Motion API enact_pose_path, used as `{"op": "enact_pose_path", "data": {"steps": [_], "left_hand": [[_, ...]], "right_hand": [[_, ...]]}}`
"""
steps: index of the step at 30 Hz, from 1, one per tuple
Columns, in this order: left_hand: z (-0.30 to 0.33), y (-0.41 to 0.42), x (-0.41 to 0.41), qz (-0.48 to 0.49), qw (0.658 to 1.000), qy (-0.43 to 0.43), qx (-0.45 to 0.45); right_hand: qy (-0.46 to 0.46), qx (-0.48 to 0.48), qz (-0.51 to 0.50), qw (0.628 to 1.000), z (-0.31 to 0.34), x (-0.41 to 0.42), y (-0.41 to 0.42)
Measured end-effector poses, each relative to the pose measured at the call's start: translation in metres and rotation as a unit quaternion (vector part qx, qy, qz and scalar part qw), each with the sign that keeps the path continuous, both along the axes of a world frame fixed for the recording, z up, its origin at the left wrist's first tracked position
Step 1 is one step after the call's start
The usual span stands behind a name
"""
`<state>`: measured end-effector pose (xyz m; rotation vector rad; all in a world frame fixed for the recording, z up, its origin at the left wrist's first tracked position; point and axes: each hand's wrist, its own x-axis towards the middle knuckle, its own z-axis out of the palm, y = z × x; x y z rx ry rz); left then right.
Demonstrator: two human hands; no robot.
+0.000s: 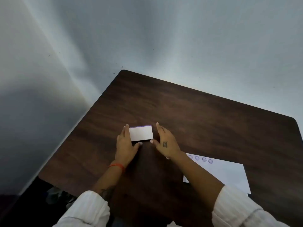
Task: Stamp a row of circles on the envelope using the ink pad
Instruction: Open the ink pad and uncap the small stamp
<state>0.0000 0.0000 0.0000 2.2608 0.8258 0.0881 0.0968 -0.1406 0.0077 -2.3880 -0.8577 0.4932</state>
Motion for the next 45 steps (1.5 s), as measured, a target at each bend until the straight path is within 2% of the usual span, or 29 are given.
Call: {"op": "enact_pose_path", "data": {"steps": [8,17,34,45], "left_hand": [[-0.004,0.006,0.006,-0.017,1.0,-0.004,0.024],[-0.007,-0.004,0.003,-0.018,0.998,-0.001,0.058],[0.015,0.008,-0.013,0.031,0.995,-0.056,0.075],[0.005,-0.005,-0.072,0.052,0.996,-0.033,0.061]], "right_hand": [[-0.019,-0.056,0.03,0.998,-0.004,0.005,0.016],[-0.011,-0.067,0.0,0.998,-0.008,0.0,0.015],[-0.034,0.025,-0.01,0.999,0.013,-0.018,0.033],[-0.012,0.011,0.021,1.0,0.001,-0.071,0.025]]}}
